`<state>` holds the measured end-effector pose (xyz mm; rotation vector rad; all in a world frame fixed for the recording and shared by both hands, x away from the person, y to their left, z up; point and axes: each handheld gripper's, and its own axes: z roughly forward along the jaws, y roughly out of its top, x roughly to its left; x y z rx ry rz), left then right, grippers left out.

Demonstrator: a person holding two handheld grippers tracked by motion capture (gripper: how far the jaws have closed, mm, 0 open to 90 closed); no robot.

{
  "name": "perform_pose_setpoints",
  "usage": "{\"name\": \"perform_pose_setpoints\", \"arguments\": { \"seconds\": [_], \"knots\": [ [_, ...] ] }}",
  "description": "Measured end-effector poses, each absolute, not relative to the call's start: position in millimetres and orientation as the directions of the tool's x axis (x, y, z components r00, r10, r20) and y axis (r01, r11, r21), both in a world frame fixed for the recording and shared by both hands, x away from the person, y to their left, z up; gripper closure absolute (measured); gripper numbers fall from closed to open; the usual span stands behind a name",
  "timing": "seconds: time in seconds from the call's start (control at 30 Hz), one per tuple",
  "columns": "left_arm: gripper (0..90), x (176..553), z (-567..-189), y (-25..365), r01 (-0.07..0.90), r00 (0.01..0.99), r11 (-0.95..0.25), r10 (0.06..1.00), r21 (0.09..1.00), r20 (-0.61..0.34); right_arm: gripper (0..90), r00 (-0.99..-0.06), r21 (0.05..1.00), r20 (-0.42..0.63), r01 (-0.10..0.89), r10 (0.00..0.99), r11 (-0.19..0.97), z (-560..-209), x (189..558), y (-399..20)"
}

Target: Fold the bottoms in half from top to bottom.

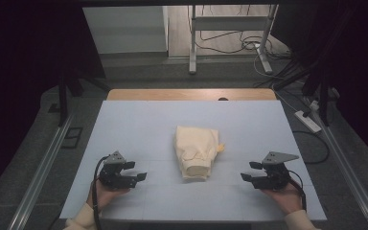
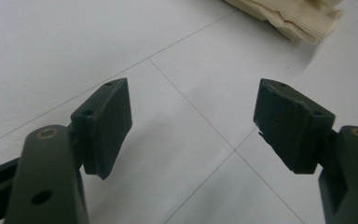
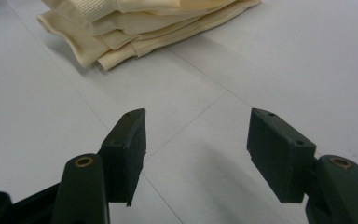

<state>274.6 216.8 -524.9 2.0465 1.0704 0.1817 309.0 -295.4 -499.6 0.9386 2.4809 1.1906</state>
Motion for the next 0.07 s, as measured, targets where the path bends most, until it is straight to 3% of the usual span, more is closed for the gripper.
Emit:
{"name": "perform_pose_setpoints", "arguments": {
  "seconds": [0.07],
  "knots": [
    [27.1, 274.6, -524.8, 216.9, 0.627, 0.631, -0.319, 0.743, 0.71, -0.224, 37.4, -0.767, 0.765, 0.061, 0.448, 0.639, 0.463, -499.3, 309.1, -295.6]
  ]
}}
